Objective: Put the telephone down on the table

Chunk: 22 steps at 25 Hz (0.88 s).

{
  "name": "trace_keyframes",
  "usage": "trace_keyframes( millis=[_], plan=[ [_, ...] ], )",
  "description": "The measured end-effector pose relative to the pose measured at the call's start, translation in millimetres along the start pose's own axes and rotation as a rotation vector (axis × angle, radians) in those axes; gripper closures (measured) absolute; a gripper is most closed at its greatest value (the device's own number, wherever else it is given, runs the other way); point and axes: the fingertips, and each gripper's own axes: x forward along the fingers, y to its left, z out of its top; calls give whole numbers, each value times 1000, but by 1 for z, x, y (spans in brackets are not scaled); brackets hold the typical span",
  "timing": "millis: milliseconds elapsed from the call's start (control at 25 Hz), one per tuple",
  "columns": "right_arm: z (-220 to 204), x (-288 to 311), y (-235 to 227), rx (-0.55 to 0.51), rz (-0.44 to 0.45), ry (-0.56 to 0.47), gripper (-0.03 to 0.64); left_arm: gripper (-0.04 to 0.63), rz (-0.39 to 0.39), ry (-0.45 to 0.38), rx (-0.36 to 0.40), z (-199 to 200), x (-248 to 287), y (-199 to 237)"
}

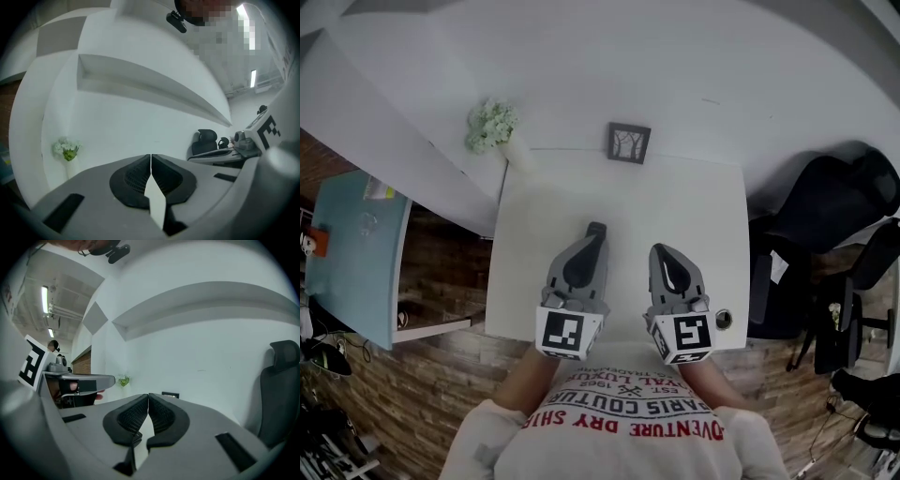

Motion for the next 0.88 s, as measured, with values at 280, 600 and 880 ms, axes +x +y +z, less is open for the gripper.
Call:
trace_keyframes(
  millis=[280, 600, 880],
  plan=[
    [5, -6, 1, -33, -19, -26, 592, 569, 23, 13, 7, -6, 3, 2],
    [-2, -4, 4, -25, -1, 2, 592, 571, -4, 25, 58, -5, 6, -11],
    [-7, -5, 4, -42, -3, 35, 592, 571, -6, 66, 81, -11, 9, -18]
  ],
)
